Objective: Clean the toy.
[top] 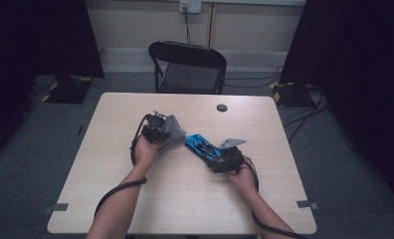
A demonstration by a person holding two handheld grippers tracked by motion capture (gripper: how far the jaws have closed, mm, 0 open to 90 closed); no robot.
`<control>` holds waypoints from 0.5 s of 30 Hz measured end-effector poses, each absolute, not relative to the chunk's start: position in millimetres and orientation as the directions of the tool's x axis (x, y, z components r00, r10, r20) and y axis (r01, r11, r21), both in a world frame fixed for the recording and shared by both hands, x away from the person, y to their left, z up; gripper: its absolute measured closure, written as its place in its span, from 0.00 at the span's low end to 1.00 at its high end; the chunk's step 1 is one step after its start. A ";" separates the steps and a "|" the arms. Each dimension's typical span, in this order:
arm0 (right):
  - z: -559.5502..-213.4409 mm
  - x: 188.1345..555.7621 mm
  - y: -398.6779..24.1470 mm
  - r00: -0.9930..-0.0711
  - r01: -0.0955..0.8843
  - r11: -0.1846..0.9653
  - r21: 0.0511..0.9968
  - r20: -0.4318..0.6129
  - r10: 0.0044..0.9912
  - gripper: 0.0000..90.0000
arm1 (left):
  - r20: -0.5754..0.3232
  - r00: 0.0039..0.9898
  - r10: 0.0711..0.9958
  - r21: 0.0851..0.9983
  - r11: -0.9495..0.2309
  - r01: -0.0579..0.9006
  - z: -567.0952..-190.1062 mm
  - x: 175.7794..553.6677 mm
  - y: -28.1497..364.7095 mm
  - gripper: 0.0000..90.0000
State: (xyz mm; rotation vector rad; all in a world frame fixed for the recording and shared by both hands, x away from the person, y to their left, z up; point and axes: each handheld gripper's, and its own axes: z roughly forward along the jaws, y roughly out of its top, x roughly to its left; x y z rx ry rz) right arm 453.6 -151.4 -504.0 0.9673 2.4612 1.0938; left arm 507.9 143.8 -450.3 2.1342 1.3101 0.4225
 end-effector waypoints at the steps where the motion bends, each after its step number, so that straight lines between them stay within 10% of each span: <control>1: -504.0 453.6 -151.4 -0.737 0.464 0.489 0.738 0.016 0.676 0.27 | -0.049 0.471 0.881 0.631 -0.339 0.698 -449.0 504.4 145.9 0.87; 15: -503.8 453.8 -151.7 -0.741 0.464 0.493 0.736 0.017 0.671 0.25 | -0.089 0.571 0.816 0.644 -0.390 0.658 -450.0 455.8 145.4 0.87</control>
